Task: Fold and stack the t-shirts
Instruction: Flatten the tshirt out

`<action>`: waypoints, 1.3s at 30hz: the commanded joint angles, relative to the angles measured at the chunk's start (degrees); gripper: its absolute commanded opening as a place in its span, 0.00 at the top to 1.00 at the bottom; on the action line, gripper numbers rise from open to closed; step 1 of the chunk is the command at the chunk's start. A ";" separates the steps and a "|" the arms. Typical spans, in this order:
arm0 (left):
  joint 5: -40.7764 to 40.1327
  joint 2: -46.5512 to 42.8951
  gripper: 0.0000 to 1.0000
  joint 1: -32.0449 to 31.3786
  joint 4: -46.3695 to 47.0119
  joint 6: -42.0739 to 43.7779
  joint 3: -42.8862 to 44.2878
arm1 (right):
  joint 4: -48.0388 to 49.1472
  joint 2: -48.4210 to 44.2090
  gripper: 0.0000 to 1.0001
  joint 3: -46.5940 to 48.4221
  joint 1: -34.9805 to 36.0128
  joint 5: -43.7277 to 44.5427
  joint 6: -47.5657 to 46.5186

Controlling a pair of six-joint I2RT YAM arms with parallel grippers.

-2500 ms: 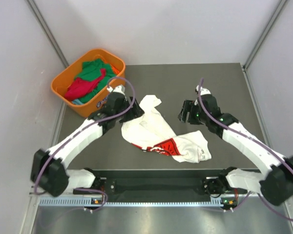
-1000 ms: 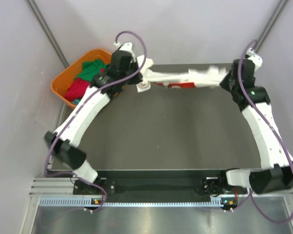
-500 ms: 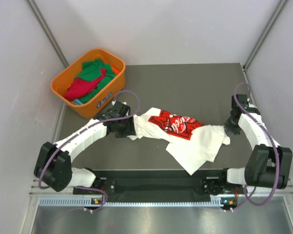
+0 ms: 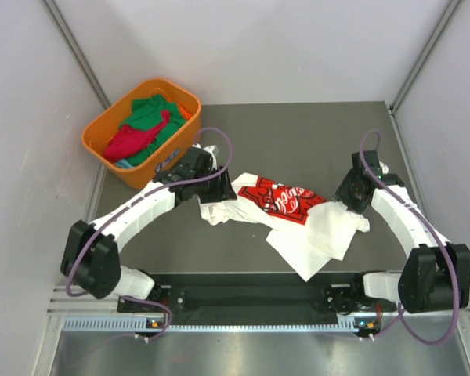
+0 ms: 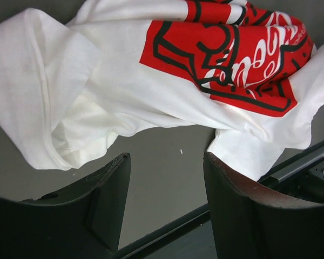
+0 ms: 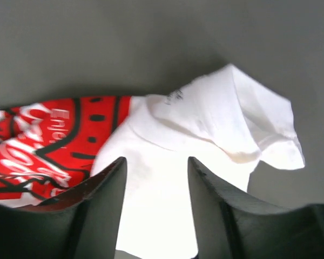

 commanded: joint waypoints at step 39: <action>-2.04 -1.31 0.38 -1.86 2.68 1.74 -2.13 | -2.26 3.96 0.53 -1.03 -7.41 -2.04 11.83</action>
